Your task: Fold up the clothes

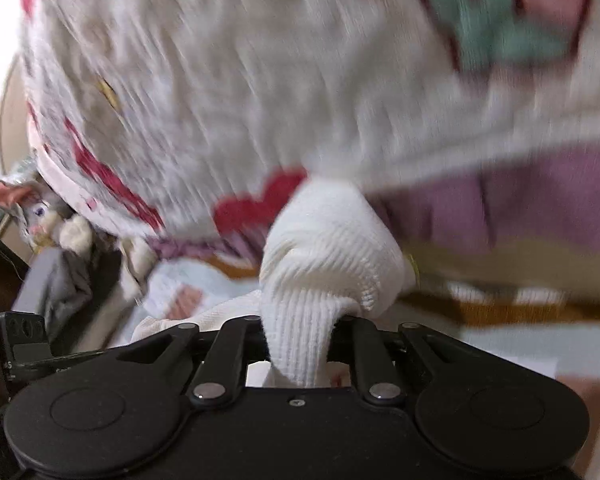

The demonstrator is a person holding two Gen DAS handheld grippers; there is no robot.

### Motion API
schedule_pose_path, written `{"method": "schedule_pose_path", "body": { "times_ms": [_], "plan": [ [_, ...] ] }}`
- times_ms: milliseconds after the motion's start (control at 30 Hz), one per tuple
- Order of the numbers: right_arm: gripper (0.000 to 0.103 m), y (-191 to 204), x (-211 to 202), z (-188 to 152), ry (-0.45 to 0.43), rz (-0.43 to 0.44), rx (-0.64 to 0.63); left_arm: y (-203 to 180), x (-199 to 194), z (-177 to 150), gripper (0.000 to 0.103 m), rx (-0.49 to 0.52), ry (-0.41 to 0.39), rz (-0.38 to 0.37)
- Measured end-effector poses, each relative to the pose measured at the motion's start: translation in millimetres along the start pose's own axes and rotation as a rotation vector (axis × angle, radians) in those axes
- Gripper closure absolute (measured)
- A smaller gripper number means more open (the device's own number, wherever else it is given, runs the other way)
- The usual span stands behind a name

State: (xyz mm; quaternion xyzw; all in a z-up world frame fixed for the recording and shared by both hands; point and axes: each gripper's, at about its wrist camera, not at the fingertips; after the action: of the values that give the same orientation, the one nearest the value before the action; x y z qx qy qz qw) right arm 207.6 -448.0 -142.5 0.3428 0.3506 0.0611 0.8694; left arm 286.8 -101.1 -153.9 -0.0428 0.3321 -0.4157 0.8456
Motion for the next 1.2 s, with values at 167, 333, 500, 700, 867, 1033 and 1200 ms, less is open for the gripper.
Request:
{"method": "schedule_pose_path", "body": {
  "times_ms": [167,333,500,700,867,1033,1200],
  "plan": [
    [0.087,30,-34,12,-0.101,0.047,-0.144,-31,-23,36,0.095,0.112,-0.093,0.017],
    [0.086,60,-71,10,-0.193,0.094,-0.325,-60,-57,40,0.095,0.185,-0.159,0.029],
    [0.085,91,-113,-44,-0.226,0.117,-0.614,-92,-106,15,0.094,0.231,-0.21,0.006],
    [0.085,100,-165,-126,-0.29,0.115,-0.843,-106,-154,-46,0.094,0.091,-0.217,-0.017],
    [0.086,99,-183,-187,-0.231,0.105,-0.931,-92,-163,-95,0.093,-0.093,-0.166,0.007],
    [0.086,93,-172,-184,-0.237,0.049,-0.864,-95,-146,-72,0.093,-0.009,-0.167,0.02],
    [0.062,89,-114,-108,-0.311,-0.164,-0.728,-92,-103,-6,0.06,0.105,-0.159,0.153]
  ]
}}
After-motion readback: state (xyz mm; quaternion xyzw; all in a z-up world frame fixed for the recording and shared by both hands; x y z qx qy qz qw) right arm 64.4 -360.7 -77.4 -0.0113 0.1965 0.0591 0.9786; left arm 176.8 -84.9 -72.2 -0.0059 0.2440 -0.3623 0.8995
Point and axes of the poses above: each gripper's, at about its wrist camera, not at the fingertips, and x roughly the way its jaws point, y to its left, z to its top, and after that the axes turned 12 degrees about x, right-handed
